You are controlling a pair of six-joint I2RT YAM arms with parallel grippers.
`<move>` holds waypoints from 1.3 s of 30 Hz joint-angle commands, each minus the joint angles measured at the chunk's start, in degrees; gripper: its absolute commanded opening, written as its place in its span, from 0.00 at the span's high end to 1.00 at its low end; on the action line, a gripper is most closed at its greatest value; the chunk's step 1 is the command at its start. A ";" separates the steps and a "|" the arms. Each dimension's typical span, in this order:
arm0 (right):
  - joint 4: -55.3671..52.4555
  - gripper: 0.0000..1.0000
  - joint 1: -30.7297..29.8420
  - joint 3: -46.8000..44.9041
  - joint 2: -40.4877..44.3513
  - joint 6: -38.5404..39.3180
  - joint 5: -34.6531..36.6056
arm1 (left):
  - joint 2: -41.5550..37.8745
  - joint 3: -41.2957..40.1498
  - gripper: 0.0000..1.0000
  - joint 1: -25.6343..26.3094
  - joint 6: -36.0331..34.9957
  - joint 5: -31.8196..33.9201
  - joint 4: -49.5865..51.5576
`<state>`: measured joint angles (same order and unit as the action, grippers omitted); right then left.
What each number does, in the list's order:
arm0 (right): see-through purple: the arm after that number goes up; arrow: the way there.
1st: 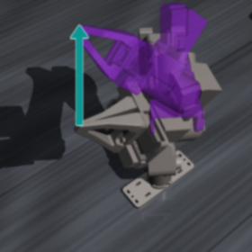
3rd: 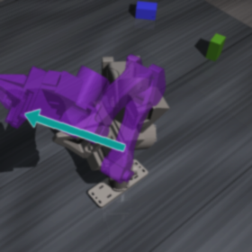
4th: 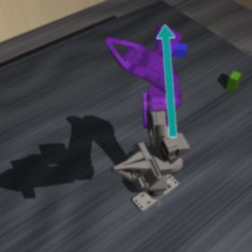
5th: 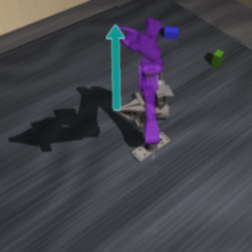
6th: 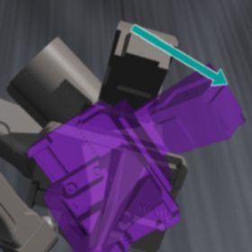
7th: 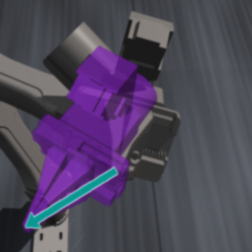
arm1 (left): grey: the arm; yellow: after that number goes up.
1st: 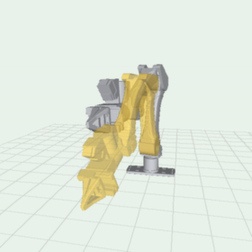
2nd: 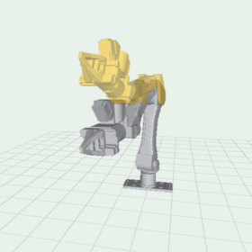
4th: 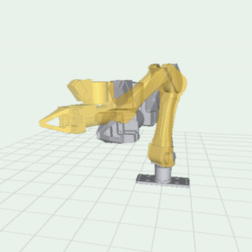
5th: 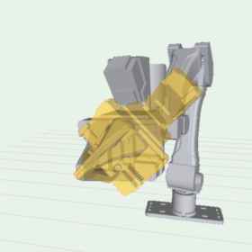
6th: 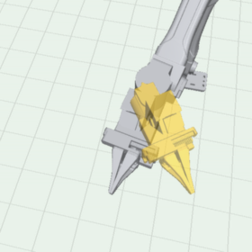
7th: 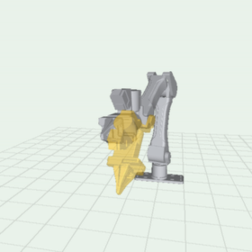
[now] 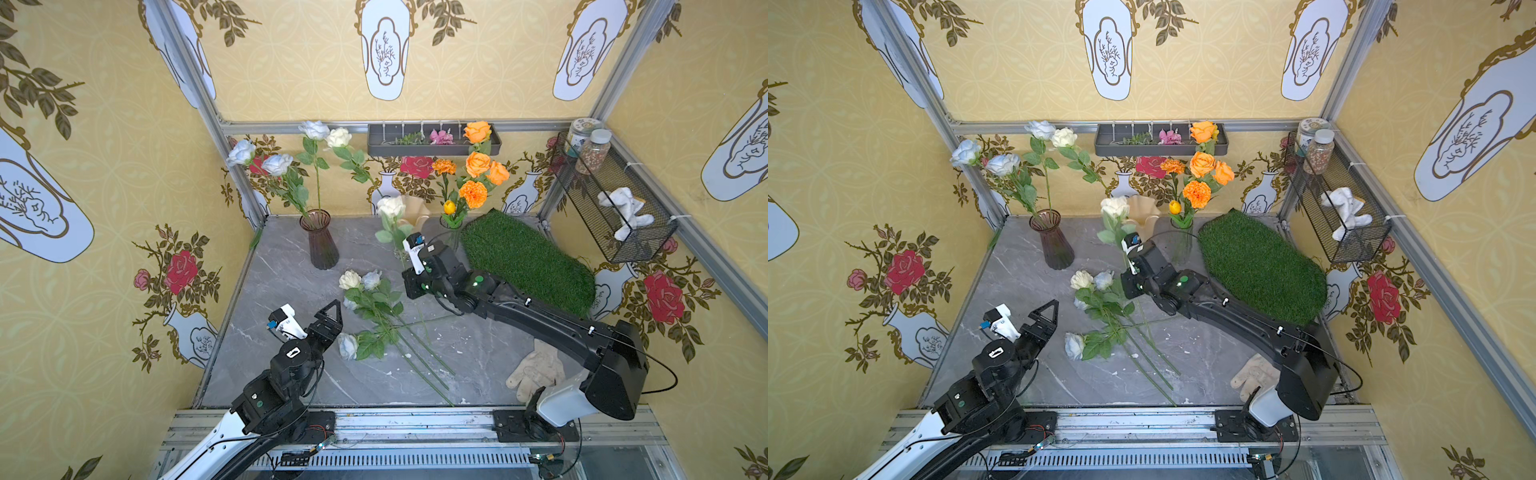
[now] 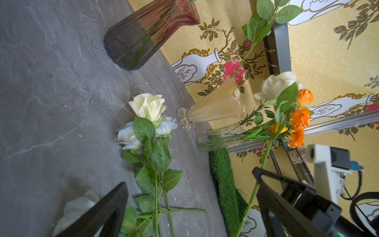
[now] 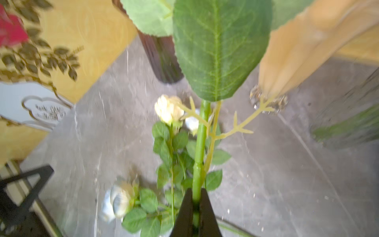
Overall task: Arrange the flowers in different vases according to their colors
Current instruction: Pick up the flower at the center of the board, then insert the flower into the vase.
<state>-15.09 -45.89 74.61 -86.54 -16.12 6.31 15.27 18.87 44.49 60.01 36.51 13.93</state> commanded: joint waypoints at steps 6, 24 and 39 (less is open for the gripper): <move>24.89 1.00 5.05 11.74 -6.62 10.75 3.43 | 1.60 0.02 0.00 -0.06 -1.51 1.28 -2.33; 28.55 1.00 13.12 46.61 -32.60 16.25 0.86 | 5.76 0.34 0.00 -0.86 -4.29 2.39 -6.46; 29.11 1.00 15.15 41.24 -39.23 14.11 1.17 | 5.88 -0.33 0.00 -4.03 -3.85 -0.33 -7.72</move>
<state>11.77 -30.39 116.38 -125.27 -1.26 7.64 21.12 18.94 40.82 56.42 37.26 8.12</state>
